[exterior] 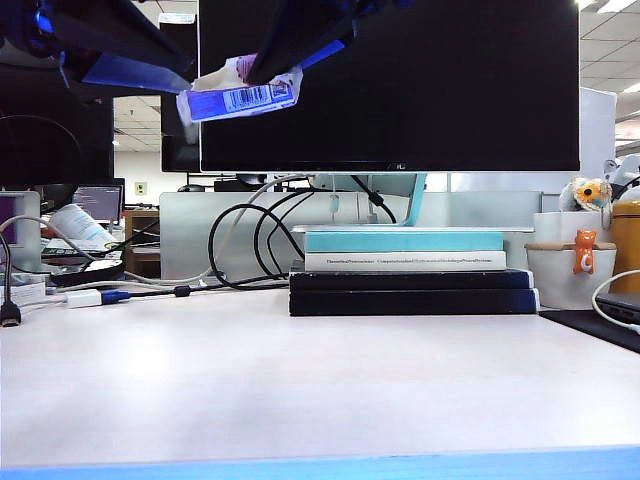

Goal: Pick up a packet of tissues from the table with the left hand, then take a tissue from it with the right hand.

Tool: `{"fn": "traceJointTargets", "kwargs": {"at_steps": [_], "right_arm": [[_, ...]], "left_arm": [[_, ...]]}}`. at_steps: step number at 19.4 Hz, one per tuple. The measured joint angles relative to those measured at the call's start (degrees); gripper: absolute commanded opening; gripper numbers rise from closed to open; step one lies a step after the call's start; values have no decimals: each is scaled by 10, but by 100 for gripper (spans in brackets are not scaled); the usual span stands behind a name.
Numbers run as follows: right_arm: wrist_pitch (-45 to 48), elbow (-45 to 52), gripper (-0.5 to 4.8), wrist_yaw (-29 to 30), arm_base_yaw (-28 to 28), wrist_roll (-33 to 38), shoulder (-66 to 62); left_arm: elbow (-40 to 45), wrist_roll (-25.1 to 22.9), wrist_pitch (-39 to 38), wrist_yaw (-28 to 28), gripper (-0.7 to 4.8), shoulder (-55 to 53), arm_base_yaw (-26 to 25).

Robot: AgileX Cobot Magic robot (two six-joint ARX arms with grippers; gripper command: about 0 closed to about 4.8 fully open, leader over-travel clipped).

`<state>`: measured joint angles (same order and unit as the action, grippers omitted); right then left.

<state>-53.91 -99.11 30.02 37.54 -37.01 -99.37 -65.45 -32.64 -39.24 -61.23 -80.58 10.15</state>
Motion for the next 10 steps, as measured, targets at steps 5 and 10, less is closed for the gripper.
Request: {"fn": "traceJointTargets", "kwargs": {"at_steps": [5, 10], "right_arm": [[9, 0, -4, 16, 0, 5, 0], [14, 0, -4, 26, -1, 10, 0]], "left_arm": [[0, 5, 20, -5, 149, 0, 0], [0, 12, 29, -22, 149, 0, 0]]}}
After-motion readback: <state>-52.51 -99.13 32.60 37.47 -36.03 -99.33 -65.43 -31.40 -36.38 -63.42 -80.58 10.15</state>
